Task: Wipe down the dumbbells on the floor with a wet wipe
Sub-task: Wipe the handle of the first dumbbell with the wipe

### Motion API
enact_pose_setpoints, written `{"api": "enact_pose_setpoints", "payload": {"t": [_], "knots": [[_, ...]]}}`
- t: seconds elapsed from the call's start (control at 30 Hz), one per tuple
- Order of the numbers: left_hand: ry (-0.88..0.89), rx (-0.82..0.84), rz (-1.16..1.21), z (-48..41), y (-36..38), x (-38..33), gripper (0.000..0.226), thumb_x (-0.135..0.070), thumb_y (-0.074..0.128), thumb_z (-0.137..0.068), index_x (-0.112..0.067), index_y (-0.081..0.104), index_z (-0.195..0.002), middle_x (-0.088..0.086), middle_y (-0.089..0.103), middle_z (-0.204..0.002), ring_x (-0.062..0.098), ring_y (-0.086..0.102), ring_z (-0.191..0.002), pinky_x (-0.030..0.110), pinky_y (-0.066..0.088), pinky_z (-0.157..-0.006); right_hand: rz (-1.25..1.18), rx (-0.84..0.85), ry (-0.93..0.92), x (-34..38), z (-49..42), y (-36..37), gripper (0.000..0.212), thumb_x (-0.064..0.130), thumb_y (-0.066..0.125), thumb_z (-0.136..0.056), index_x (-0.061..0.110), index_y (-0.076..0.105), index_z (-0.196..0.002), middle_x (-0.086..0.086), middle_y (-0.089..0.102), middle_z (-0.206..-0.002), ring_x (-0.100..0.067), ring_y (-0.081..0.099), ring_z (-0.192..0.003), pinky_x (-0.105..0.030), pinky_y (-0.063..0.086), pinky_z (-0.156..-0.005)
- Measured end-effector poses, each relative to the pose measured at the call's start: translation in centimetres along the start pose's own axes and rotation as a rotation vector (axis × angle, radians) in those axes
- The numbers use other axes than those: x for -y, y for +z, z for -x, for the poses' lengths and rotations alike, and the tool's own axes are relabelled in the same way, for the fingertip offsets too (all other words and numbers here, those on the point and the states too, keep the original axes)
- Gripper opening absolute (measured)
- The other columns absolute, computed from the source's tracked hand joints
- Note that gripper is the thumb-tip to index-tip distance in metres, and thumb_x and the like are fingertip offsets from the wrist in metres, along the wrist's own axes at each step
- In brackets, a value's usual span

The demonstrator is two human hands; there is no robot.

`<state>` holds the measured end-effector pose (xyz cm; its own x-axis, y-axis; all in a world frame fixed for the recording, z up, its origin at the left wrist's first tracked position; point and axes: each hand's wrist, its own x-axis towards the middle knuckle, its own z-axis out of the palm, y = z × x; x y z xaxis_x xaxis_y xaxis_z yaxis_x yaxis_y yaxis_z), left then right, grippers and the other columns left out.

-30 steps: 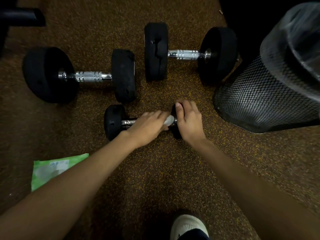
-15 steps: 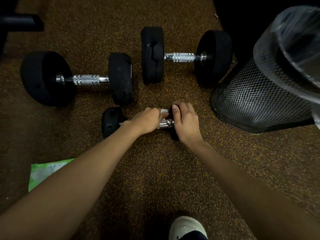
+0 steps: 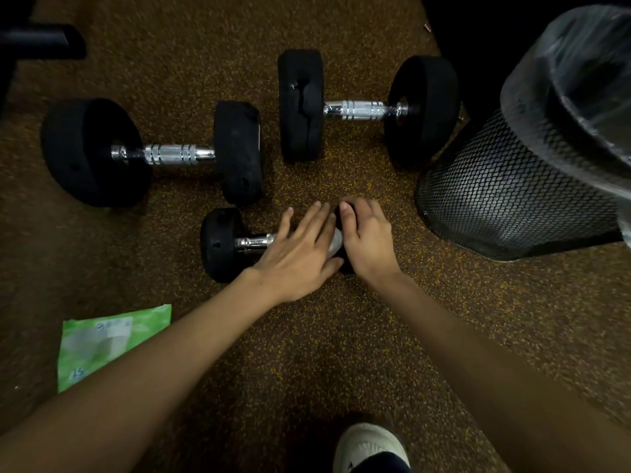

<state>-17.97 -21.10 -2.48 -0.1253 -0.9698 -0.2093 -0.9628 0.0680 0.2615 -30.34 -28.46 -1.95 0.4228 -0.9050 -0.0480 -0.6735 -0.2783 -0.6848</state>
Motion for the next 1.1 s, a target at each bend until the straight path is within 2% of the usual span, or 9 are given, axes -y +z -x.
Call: {"api": "enact_pose_setpoints", "payload": {"t": [0.1,0.23,0.33,0.47,0.57,0.63,0.8,1.0,1.1], "knots": [[-0.003,-0.013,0.041,-0.6,-0.9,-0.3,0.057,-0.039,0.024,-0.101,-0.007,0.022,-0.148,0.010,0.024,-0.155,0.020,0.021,-0.143,0.047,0.011,-0.116,-0.003,0.001,0.004,0.0,-0.2,0.0,0.030,0.024,0.041,-0.099,0.008,0.058,-0.118,-0.013,0.057,-0.114,-0.026,0.053,-0.107,-0.034,0.038,-0.096],[0.003,-0.010,0.195,-1.8,-1.3,0.6,0.029,-0.024,0.044,-0.098,-0.011,0.052,-0.122,0.008,0.058,-0.117,0.025,0.058,-0.106,0.039,0.040,-0.095,-0.005,0.006,0.005,0.0,-0.1,-0.1,0.030,0.025,0.040,-0.100,0.009,0.057,-0.119,-0.012,0.056,-0.113,-0.025,0.052,-0.106,-0.032,0.037,-0.095],[-0.111,-0.018,0.419,-2.6,-2.3,1.1,0.025,-0.026,0.050,-0.096,-0.013,0.052,-0.116,0.006,0.050,-0.110,0.021,0.054,-0.097,0.035,0.046,-0.082,0.001,0.001,0.004,-0.1,-0.2,0.1,0.031,0.025,0.040,-0.099,0.007,0.058,-0.118,-0.013,0.057,-0.111,-0.025,0.053,-0.104,-0.036,0.039,-0.095],[-0.111,-0.041,0.346,-2.3,-2.4,0.7,0.010,-0.026,0.043,-0.097,-0.018,0.049,-0.099,0.006,0.052,-0.105,0.025,0.056,-0.096,0.040,0.047,-0.083,0.016,-0.004,0.000,-0.3,-0.4,0.3,0.033,0.027,0.039,-0.099,0.007,0.058,-0.116,-0.013,0.058,-0.111,-0.026,0.053,-0.105,-0.036,0.039,-0.095],[-0.012,0.078,0.025,-2.2,-1.3,0.0,0.034,-0.030,0.045,-0.097,-0.009,0.046,-0.124,0.009,0.055,-0.120,0.027,0.053,-0.110,0.042,0.037,-0.098,0.012,-0.020,-0.008,-0.1,-0.3,0.2,0.036,0.030,0.037,-0.097,0.009,0.059,-0.116,-0.013,0.058,-0.111,-0.026,0.053,-0.105,-0.037,0.040,-0.095],[-0.036,0.142,-0.018,-2.3,-1.2,-0.1,0.048,-0.038,0.044,-0.096,-0.009,0.039,-0.134,0.011,0.051,-0.127,0.028,0.050,-0.116,0.044,0.034,-0.100,0.019,-0.030,-0.021,-0.1,-0.2,0.3,0.037,0.030,0.036,-0.096,0.008,0.059,-0.115,-0.013,0.059,-0.109,-0.026,0.054,-0.104,-0.037,0.041,-0.093],[-0.162,0.366,0.397,-4.0,-2.9,1.9,0.030,-0.047,0.047,-0.094,-0.018,0.053,-0.096,0.005,0.060,-0.093,0.017,0.057,-0.077,0.030,0.041,-0.062,0.004,-0.023,-0.011,0.0,-0.2,0.2,0.036,0.027,0.038,-0.097,0.006,0.059,-0.116,-0.015,0.058,-0.110,-0.027,0.054,-0.103,-0.034,0.040,-0.091],[-0.272,0.451,0.518,-5.3,-2.5,2.8,0.054,-0.054,0.027,-0.098,-0.013,0.062,-0.092,0.012,0.069,-0.081,0.017,0.061,-0.071,0.028,0.040,-0.062,0.027,-0.042,-0.029,-0.1,-0.2,0.2,0.031,0.023,0.040,-0.098,0.006,0.060,-0.115,-0.013,0.059,-0.108,-0.025,0.054,-0.101,-0.027,0.036,-0.087],[-0.242,0.421,0.517,-4.5,-2.5,2.4,0.052,-0.057,0.031,-0.096,-0.015,0.060,-0.105,0.010,0.065,-0.088,0.021,0.061,-0.080,0.031,0.043,-0.067,0.024,-0.052,-0.043,-0.1,0.0,0.2,0.034,0.026,0.038,-0.098,0.006,0.059,-0.115,-0.012,0.059,-0.108,-0.023,0.054,-0.100,-0.024,0.035,-0.086]]}}
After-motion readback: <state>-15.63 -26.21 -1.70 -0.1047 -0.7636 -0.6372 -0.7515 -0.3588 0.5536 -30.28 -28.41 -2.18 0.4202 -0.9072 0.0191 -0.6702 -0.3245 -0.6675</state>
